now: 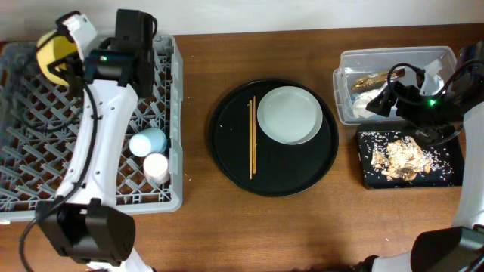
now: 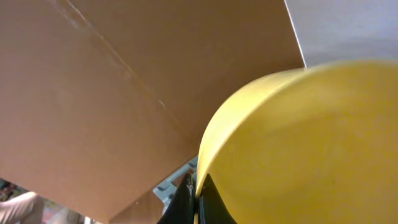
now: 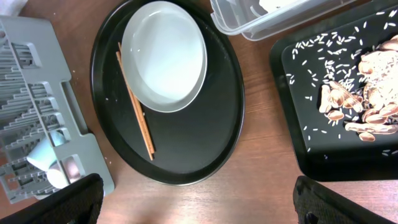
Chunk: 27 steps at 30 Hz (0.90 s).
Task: Sort waste into correct bins and load items into the dishwasher rack
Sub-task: 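Carry the yellow bowl to the back of the rack with the left gripper, then set the yellow bowl upright in the rack and release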
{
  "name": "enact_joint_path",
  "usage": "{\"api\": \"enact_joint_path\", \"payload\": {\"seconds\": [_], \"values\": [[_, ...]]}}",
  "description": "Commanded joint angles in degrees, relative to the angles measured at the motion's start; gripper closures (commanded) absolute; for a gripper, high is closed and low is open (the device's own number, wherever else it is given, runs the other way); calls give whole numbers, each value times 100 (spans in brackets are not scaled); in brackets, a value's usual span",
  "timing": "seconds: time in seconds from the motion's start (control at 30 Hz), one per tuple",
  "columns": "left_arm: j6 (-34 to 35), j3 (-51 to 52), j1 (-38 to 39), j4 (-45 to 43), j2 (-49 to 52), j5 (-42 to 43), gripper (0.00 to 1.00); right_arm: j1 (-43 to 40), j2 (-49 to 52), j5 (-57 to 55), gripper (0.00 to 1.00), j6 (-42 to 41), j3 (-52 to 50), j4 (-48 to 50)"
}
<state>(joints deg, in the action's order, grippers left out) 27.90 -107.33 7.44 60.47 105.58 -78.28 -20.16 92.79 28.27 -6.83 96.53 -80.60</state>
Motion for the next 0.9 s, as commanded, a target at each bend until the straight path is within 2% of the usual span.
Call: {"api": "enact_joint_path", "payload": {"seconds": [0.0,0.37,0.8,0.87], "values": [[-354,269,24,-337,354,-114,100,-11,-28,-264,1,66,-7,46],[-378,269,223,-492,1720,-205,100,-11,-28,-348,2,66,-7,44],[-380,269,391,-560,2192,-129,100,-11,-28,-350,2,66,-11,42],[-380,269,374,-577,2194,-337,100,-11,-28,-350,1,66,-11,39]]}}
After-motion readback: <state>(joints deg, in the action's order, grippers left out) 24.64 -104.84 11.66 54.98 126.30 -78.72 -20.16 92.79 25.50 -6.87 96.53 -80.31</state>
